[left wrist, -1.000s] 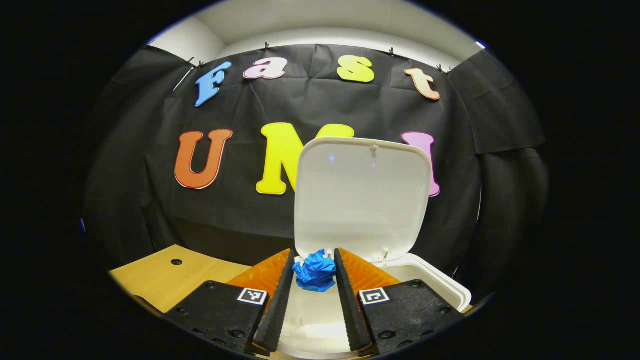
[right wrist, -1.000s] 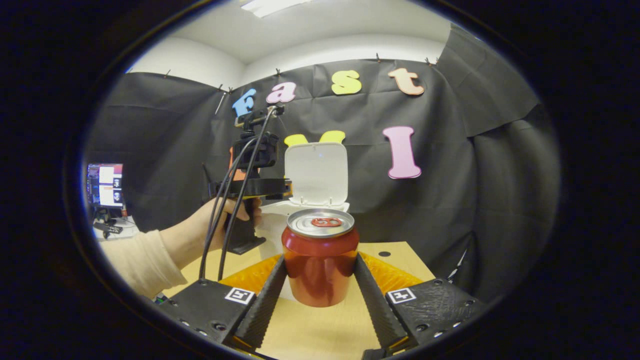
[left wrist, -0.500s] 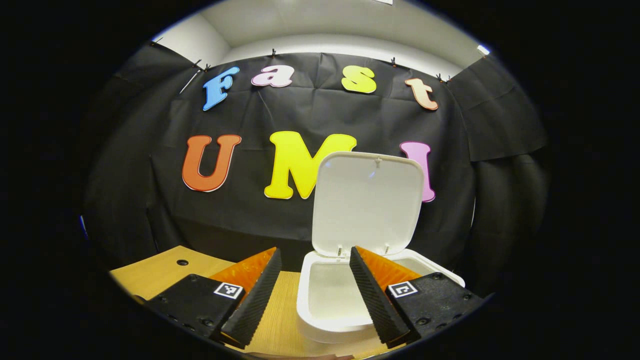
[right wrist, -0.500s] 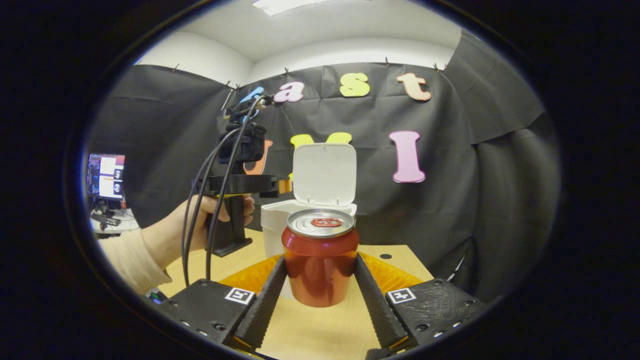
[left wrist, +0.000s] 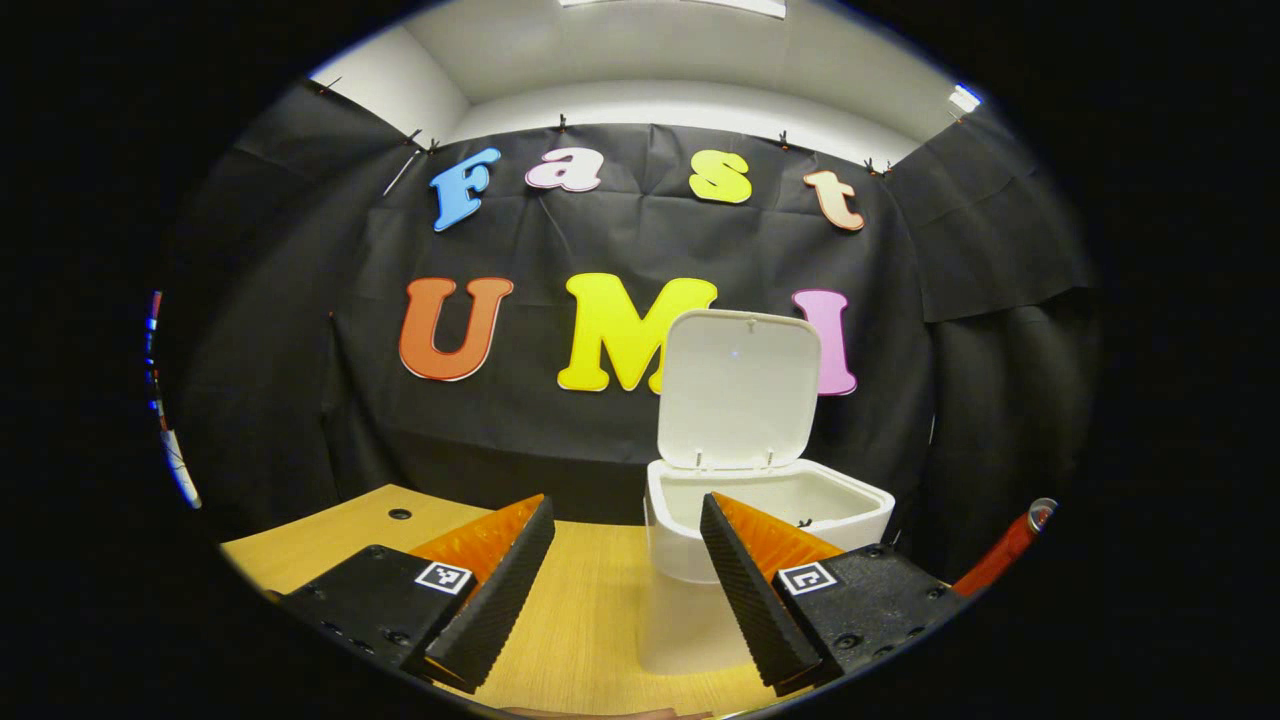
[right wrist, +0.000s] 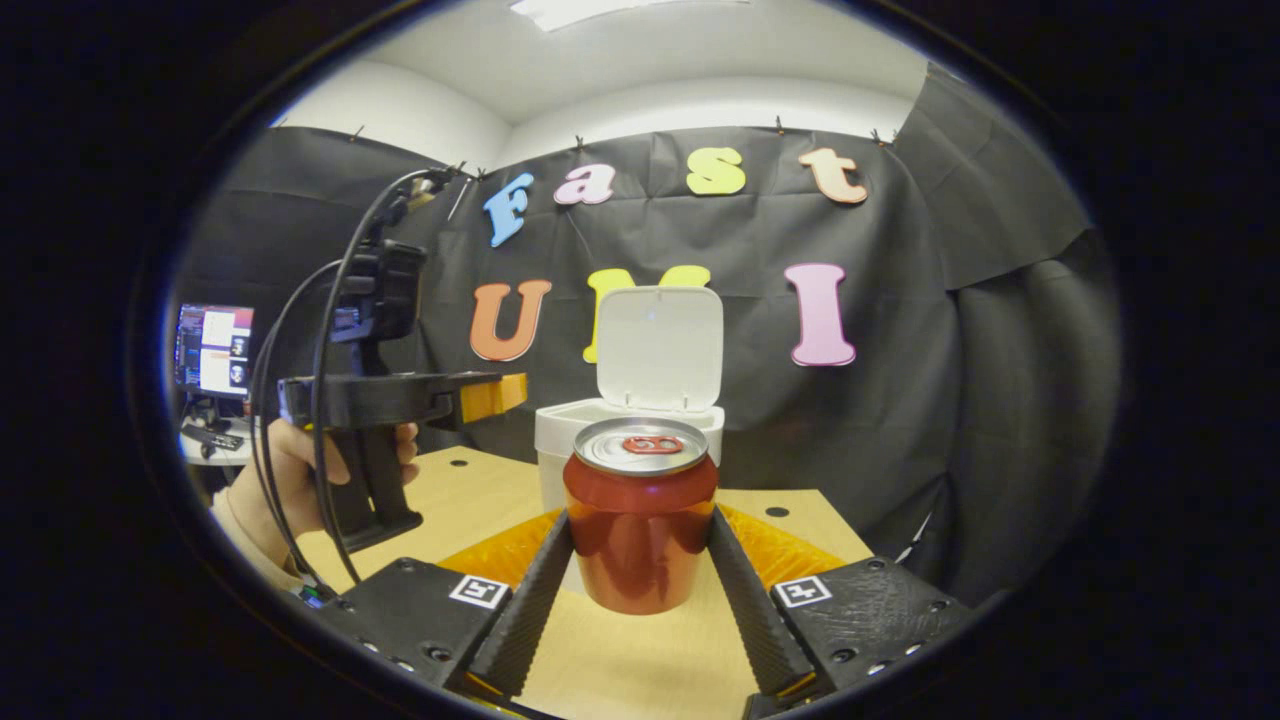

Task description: Press the lid of the desktop garbage bin to open it, pick up the crumpled paper on the desktop and throw it into the bin, then pick up the pop can on the desktop and drop it into the bin, and finally close the garbage bin lid.

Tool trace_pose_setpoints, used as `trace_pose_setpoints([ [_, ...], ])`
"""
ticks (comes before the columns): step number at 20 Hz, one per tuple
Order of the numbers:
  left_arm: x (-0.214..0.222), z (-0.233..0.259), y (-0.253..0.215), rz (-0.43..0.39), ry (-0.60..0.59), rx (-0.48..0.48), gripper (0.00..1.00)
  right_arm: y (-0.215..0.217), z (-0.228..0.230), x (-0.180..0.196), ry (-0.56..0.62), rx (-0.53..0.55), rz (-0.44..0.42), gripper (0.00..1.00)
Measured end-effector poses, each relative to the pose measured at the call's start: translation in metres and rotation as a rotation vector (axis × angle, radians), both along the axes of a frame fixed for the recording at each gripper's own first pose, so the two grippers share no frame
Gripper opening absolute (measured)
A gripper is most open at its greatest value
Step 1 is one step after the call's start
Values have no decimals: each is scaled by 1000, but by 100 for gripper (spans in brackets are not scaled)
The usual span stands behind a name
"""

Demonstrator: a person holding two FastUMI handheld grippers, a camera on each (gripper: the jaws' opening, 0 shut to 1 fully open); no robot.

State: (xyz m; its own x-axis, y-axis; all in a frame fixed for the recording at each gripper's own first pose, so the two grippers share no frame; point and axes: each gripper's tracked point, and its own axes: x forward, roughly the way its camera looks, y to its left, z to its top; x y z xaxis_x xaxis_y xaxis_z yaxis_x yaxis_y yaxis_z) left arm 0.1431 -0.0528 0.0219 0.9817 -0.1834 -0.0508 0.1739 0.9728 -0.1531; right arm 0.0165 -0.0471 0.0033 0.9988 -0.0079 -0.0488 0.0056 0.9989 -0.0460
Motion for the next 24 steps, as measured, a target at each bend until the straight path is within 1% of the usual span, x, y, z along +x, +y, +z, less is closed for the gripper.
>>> trace_pose_setpoints([
  [3, -17, -19, 12, 19, 27, 35, 95, -1, 2, -2, -18, -14, -19, 81],
  [5, -29, -33, 22, 34, 54, 56, 95, 3, 2, -3, -23, -6, -14, 81],
  [6, -34, -41, 25, 32, 75, 67, 95, 6, 0, -3, -21, 1, -8, 81],
  [8, -46, -55, 31, 24, 108, 98, 95, 1, -4, -4, -21, -12, -29, 81],
  [11, -61, -56, 43, 35, 97, 137, 95, -5, -18, -1, 10, -9, -52, 81],
  [14, -70, -52, 46, 29, 78, 113, 95, -5, -24, 1, 39, 2, -44, 81],
  [17, -78, -46, 47, 33, 48, 119, 95, -10, -15, 0, 21, -11, -63, 81],
  [19, -83, -48, 42, 9, 52, 107, 95, -11, -6, 1, 4, -26, -78, 81],
  [21, -90, -51, 45, 2, 70, 94, 95, -9, 11, 3, -21, -41, -82, 81],
  [24, -98, -57, 51, -4, 106, 72, 95, -3, 35, 5, -55, -70, -61, 81],
])
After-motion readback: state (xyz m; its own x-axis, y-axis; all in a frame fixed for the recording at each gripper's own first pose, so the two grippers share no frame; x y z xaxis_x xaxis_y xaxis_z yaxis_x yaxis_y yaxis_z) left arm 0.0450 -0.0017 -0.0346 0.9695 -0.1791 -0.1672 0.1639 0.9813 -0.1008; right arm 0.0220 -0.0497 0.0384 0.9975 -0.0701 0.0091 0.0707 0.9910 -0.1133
